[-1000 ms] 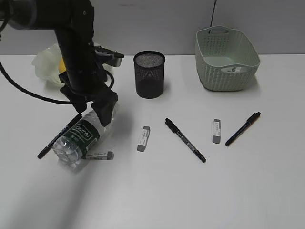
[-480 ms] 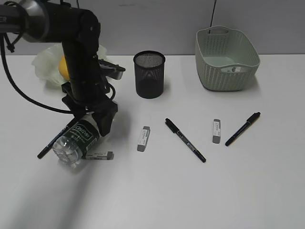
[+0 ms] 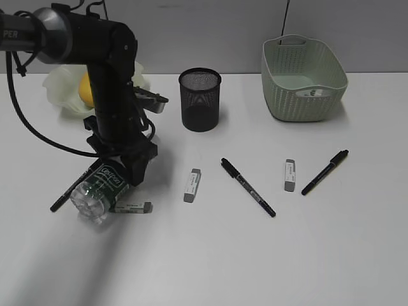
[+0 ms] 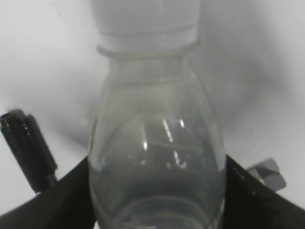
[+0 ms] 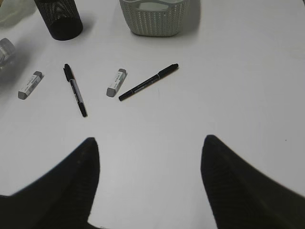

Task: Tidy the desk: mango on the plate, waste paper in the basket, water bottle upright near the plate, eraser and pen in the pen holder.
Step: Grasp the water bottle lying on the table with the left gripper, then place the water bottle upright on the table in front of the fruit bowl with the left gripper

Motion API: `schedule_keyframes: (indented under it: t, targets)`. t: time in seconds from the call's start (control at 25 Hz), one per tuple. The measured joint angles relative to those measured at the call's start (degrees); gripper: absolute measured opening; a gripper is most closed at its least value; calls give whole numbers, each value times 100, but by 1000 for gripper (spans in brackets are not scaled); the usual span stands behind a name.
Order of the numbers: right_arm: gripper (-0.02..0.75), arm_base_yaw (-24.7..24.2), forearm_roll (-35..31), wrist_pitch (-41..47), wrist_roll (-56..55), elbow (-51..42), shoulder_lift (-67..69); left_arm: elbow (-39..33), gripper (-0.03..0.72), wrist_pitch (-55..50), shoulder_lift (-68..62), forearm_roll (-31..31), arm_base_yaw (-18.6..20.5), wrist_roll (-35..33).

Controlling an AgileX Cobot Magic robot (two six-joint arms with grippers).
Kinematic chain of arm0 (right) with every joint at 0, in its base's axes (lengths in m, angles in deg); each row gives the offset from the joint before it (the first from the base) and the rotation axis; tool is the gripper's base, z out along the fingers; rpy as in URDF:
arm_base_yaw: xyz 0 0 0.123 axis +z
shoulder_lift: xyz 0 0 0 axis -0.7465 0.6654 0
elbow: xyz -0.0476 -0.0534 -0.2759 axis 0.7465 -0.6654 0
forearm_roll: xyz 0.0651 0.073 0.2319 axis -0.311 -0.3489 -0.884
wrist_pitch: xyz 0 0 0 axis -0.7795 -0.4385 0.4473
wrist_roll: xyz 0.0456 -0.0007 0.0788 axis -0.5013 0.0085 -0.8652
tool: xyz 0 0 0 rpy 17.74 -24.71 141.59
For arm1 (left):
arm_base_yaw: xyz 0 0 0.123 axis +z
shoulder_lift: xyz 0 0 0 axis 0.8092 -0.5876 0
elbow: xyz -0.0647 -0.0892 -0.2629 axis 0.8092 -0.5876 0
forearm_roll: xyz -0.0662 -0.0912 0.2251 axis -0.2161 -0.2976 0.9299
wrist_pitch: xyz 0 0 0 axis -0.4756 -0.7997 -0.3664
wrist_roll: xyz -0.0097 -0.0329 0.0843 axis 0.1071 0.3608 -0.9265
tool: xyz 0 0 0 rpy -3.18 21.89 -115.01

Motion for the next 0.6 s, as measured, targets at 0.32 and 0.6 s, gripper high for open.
schedule_keyframes:
  t: [0.32, 0.6]
  targets:
    - [530, 0, 0, 0, 0, 0, 0, 133, 509, -20, 0, -5, 0, 0]
    - [530, 0, 0, 0, 0, 0, 0, 571, 509, 11, 480, -77, 0, 0]
